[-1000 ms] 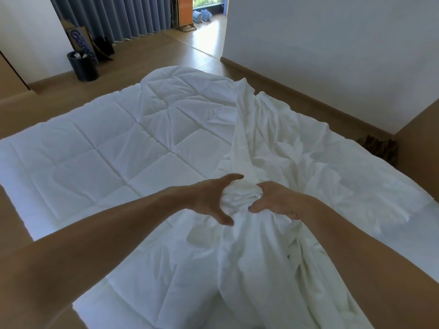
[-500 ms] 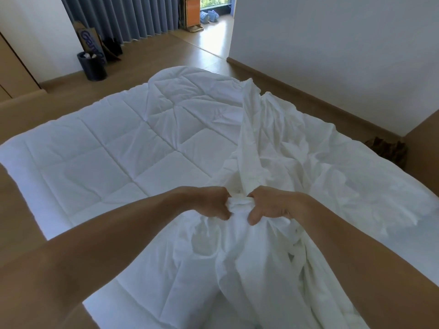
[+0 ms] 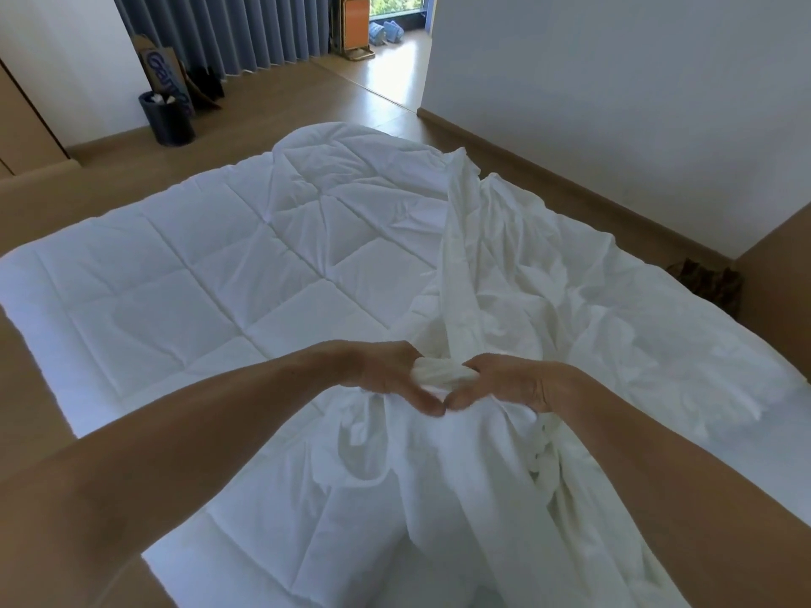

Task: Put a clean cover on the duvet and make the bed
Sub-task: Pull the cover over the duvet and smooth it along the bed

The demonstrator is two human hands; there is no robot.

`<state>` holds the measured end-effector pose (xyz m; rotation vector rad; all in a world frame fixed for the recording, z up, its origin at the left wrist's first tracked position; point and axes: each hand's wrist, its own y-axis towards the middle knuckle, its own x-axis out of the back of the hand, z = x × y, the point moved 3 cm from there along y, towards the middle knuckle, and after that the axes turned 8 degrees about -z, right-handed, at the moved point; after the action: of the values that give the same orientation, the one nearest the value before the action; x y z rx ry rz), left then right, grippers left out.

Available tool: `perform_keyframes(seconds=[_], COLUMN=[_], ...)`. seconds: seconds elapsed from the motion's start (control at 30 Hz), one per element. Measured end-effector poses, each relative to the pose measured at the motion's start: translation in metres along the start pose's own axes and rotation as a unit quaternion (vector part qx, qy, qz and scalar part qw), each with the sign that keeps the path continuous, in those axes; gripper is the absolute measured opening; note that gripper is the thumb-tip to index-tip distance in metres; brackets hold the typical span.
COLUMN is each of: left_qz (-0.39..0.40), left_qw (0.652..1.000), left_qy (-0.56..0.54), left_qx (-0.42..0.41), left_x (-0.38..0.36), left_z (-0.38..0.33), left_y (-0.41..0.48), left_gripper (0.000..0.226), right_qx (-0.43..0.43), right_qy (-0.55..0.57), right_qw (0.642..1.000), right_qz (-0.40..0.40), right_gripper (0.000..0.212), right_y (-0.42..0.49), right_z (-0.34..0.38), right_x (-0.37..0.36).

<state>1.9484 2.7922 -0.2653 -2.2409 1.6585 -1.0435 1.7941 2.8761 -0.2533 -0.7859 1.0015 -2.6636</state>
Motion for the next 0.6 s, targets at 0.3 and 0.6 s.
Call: perform_keyframes(seconds=[0.3,0.6], left_qz=[-0.058,-0.031], left_qw=[0.997,0.99], left_qy=[-0.042,-0.14], left_qx=[-0.006,0.016], left_x=[0.011,0.007], left_z=[-0.002,-0.003], left_y=[-0.001,-0.006], left_gripper=[0.011,0.027], right_qx=[0.006,0.014], right_qy=[0.017,0.014], right_qw=[0.997,0.997], right_qz=[-0.074,-0.068], right_gripper=[0.049,0.017], right_y=[-0.001,-0.004], right_z=[0.006,0.008], right_x=[0.004,0.008])
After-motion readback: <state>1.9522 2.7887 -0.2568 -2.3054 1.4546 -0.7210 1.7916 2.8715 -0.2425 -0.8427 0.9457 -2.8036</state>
